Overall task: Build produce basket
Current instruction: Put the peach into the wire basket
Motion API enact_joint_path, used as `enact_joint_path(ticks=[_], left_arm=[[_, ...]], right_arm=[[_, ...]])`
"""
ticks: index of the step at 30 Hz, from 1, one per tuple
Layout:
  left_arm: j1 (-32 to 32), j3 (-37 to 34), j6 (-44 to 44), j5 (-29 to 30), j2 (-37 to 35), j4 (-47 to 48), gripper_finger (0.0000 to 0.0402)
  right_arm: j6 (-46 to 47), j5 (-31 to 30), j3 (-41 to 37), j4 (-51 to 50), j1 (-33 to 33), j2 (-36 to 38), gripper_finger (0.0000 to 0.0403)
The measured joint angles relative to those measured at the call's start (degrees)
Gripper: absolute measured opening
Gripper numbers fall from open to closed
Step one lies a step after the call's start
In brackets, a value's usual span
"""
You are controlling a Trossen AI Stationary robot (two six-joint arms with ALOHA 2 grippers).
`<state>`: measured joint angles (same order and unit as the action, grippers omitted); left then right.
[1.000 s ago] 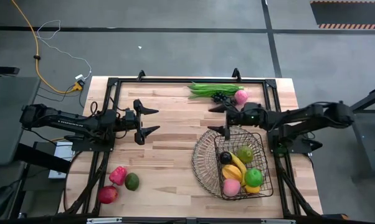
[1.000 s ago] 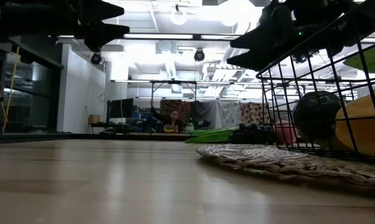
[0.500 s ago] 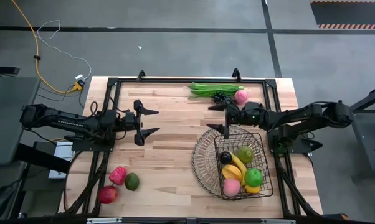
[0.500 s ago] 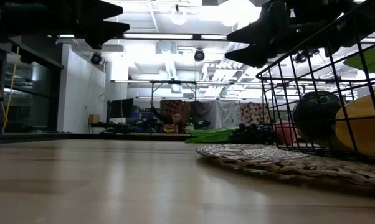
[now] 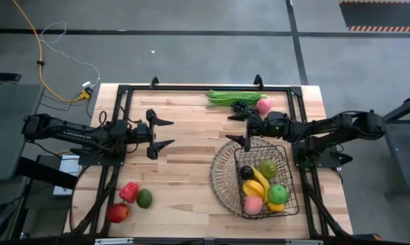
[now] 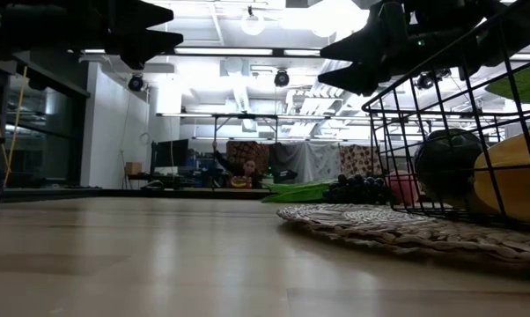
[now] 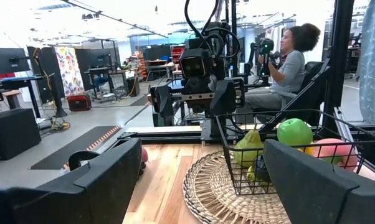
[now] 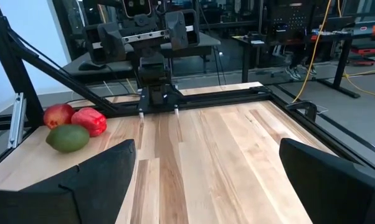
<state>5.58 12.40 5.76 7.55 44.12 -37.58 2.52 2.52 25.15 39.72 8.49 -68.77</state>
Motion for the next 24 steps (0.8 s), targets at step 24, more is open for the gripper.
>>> enact_joint_path(ticks=[24], left_arm=[[0.0,0.0,-0.6,0.2,0.0,0.0,0.0326]], right_arm=[[29.5,-51.9,0.1,-23.7,8.0,0.0,0.0387]])
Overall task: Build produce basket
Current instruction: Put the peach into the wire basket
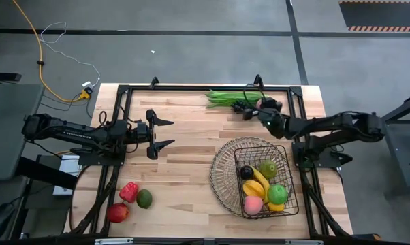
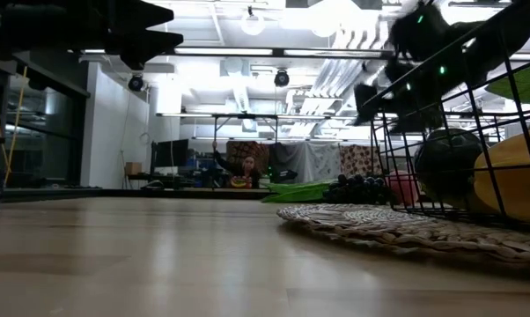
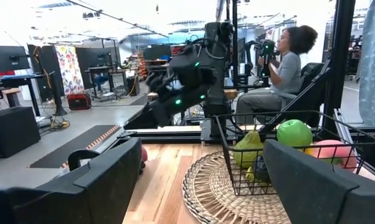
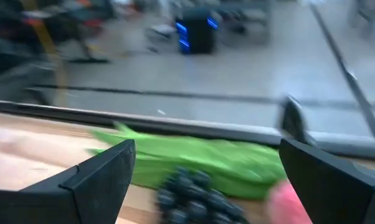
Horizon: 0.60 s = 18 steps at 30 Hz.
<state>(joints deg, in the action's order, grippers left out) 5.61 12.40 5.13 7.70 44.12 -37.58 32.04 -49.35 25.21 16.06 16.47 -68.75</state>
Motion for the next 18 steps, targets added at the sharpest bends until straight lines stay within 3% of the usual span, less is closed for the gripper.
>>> enact_joint_path(ticks=[9,18], left_arm=[[0.0,0.0,-0.5,0.0,0.0,0.0,0.0326],[0.0,0.0,-1.0,0.4,0.0,0.0,0.0326]], right_arm=[[11.3,2.9,0.0,-14.4,8.1,0.0,0.0387],[13.2,5.9,0.0,-16.8,11.4,-3.2,0.0387]])
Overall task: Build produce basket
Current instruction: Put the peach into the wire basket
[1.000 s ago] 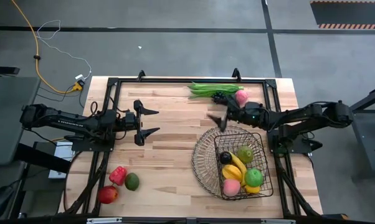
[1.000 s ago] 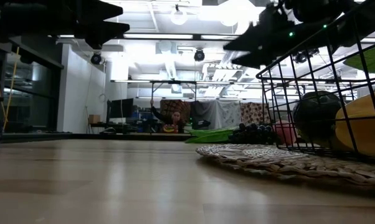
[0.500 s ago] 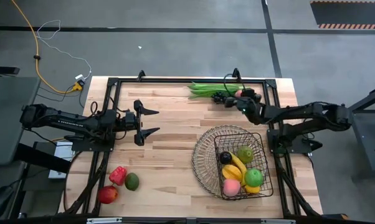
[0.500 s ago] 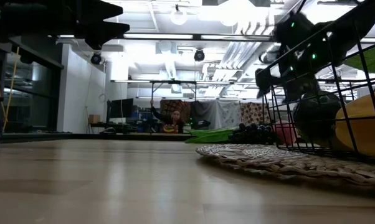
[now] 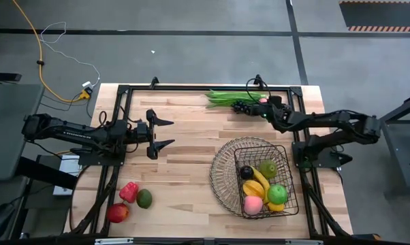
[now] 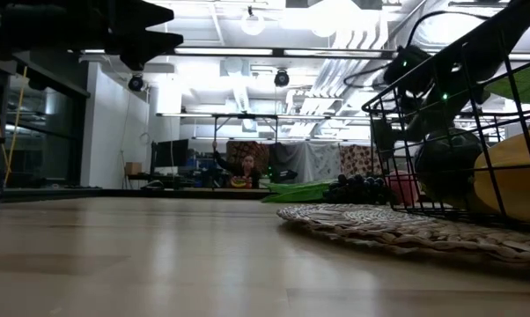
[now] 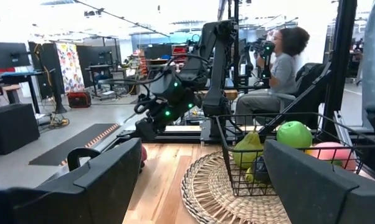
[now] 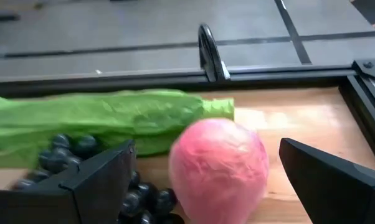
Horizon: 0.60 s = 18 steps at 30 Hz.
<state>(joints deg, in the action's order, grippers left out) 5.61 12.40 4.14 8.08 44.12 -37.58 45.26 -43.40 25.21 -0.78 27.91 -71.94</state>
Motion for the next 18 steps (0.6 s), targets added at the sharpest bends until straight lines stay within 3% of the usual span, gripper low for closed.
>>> enact_joint_path(ticks=[18], left_arm=[[0.0,0.0,-1.0,0.2,0.0,0.0,0.0326]], right_arm=[[0.8,1.6,0.0,4.4,3.9,-11.3,0.0387]])
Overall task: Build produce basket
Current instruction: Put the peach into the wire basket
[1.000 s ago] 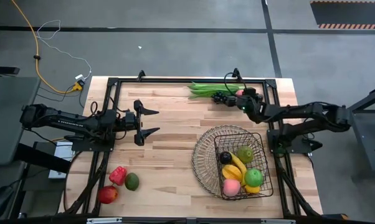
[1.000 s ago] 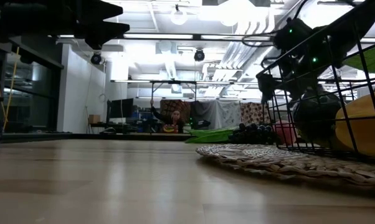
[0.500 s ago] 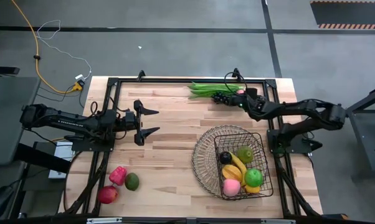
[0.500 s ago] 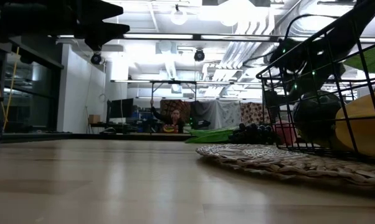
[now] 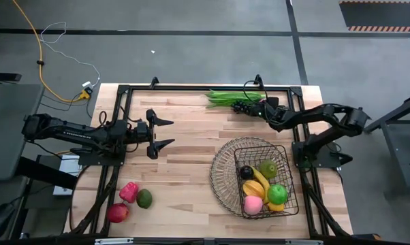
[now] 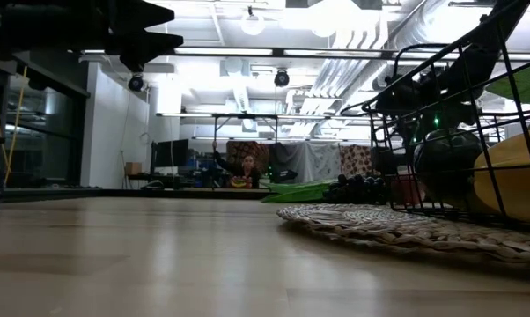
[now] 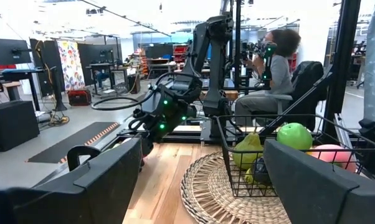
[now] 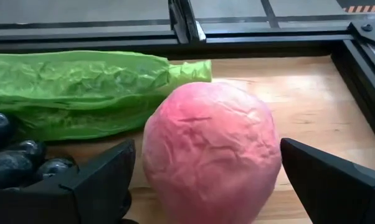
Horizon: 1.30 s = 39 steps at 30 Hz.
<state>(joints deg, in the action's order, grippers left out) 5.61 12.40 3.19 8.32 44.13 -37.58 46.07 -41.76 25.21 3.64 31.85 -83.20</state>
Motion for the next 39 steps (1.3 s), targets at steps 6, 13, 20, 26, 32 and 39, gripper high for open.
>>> enact_joint_path(ticks=[6,13,20,26,32,39], left_arm=[[0.0,0.0,0.0,0.0,0.0,0.0,0.0326],[0.0,0.0,0.0,0.0,0.0,0.0,0.0326],[0.0,0.0,0.0,0.0,0.0,0.2,0.0326],[0.0,0.0,0.0,0.0,0.0,0.3,0.0326],[0.0,0.0,0.0,0.0,0.0,0.3,0.0326],[0.0,0.0,0.0,0.0,0.0,0.3,0.0326]], right_arm=[[-0.9,0.0,0.0,0.6,0.0,-0.9,0.0387],[-1.5,0.0,0.0,0.9,0.0,-0.9,0.0358],[-1.5,0.2,0.0,-0.1,0.0,-0.5,0.0298],[-4.8,0.4,0.0,-2.2,-0.8,5.2,0.0288],[-15.4,-0.7,0.0,3.4,-8.2,16.1,0.0286],[-34.4,19.5,0.0,21.5,-18.9,21.2,0.0285]])
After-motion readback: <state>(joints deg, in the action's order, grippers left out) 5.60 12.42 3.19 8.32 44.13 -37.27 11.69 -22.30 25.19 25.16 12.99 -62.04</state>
